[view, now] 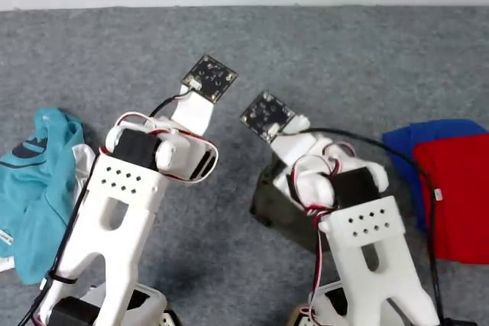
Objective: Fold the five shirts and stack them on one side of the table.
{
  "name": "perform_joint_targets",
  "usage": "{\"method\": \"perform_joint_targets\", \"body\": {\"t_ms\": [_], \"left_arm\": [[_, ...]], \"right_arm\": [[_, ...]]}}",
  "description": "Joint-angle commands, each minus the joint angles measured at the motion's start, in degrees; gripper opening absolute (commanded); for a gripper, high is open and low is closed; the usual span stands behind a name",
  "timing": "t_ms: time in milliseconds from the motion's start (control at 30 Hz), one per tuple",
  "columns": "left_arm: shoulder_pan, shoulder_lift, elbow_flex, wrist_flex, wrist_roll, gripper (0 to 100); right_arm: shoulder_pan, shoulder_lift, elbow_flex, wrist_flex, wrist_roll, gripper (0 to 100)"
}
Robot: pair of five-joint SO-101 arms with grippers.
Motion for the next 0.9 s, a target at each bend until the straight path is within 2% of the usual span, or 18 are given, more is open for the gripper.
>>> {"method": "perform_joint_targets", "body": {"t_ms": [0,333,500,600,733,867], "left_arm": [[0.44,-1.05,-0.22,-0.35,0.44,15],[0.44,-1.05,-0.22,-0.35,0.44,15],[0.44,-1.05,-0.22,-0.35,0.44,15],[0.44,-1.05,-0.13,-0.35,0.44,15],[0.35,-1.05,1.36,-0.44,0.44,15],[0.7,-1.05,1.63,-0.7,0.53,15]], "right_arm": [[-0.22,-0.92,-11.96,-0.31,-1.76,0.9],[-0.57,-0.31,-49.49,11.38,-3.6,1.0],[-6.2,-0.31,-65.41,14.9,-7.3,1.0],[-6.99,1.01,-73.49,16.84,-8.09,1.0],[-5.67,3.47,-77.98,18.68,-8.09,1.0],[0.48,5.05,-77.98,19.03,-8.09,1.0]]}}
